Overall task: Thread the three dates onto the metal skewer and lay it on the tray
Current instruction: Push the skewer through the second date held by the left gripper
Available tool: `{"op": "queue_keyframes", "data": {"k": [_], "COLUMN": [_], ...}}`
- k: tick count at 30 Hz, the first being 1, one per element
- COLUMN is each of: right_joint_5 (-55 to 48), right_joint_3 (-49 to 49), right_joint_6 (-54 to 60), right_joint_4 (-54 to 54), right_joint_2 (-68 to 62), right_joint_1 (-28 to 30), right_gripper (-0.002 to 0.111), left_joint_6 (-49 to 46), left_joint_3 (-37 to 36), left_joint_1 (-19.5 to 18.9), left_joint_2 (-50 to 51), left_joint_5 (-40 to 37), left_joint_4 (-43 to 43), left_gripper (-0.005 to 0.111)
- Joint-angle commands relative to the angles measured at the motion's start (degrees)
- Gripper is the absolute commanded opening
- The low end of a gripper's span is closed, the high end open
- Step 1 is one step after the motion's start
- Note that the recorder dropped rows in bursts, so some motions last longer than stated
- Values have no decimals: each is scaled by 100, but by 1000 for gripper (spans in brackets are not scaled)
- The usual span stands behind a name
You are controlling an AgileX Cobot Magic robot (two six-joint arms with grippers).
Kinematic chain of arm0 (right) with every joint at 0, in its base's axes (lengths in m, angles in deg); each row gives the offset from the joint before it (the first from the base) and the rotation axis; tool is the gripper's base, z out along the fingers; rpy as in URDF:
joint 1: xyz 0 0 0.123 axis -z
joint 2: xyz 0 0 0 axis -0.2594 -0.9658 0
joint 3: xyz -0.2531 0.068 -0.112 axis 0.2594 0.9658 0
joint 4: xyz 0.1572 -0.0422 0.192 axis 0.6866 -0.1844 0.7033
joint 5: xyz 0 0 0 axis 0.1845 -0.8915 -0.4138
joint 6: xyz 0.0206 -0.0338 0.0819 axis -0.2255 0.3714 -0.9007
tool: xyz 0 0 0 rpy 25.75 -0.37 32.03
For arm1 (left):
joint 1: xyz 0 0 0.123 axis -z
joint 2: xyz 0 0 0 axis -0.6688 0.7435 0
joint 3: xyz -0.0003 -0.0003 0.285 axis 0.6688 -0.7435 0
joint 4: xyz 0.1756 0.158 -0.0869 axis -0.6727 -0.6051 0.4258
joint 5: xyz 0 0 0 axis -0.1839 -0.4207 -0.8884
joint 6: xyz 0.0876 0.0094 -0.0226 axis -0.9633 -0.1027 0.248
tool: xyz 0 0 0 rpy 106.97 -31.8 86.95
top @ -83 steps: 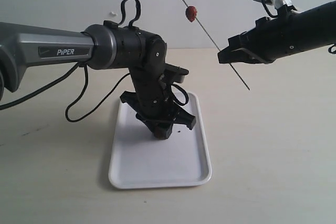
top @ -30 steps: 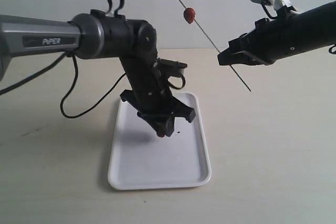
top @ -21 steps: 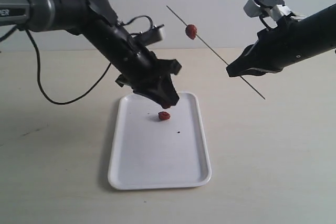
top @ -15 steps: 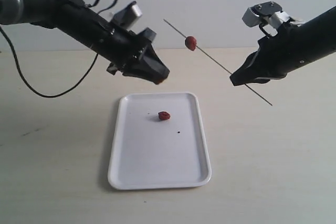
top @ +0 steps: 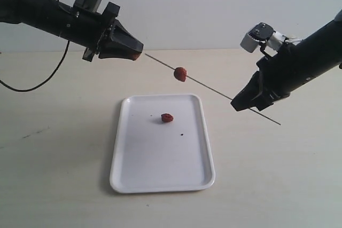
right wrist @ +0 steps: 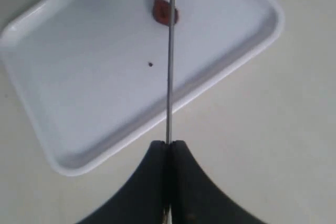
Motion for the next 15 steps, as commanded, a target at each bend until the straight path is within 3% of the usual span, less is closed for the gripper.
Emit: {"op": "queue_keyframes", "data": {"k": [1,15], "right_joint_5": [-306,-193], "right_joint_3": [17,17], "right_joint_6": [333,391], "right_joint_4": [176,314], "right_joint_2": [5,1], "right_joint_1": [21,21], "right_gripper": [0,0], "left_joint_6": [-31,45], "left_joint_3": [7,7], "left_joint_1": [-71,-268], "left_joint_2": [-82,-82], "left_joint_5": [-47,-47], "left_joint_4": [159,406], "left_gripper": [27,27]}}
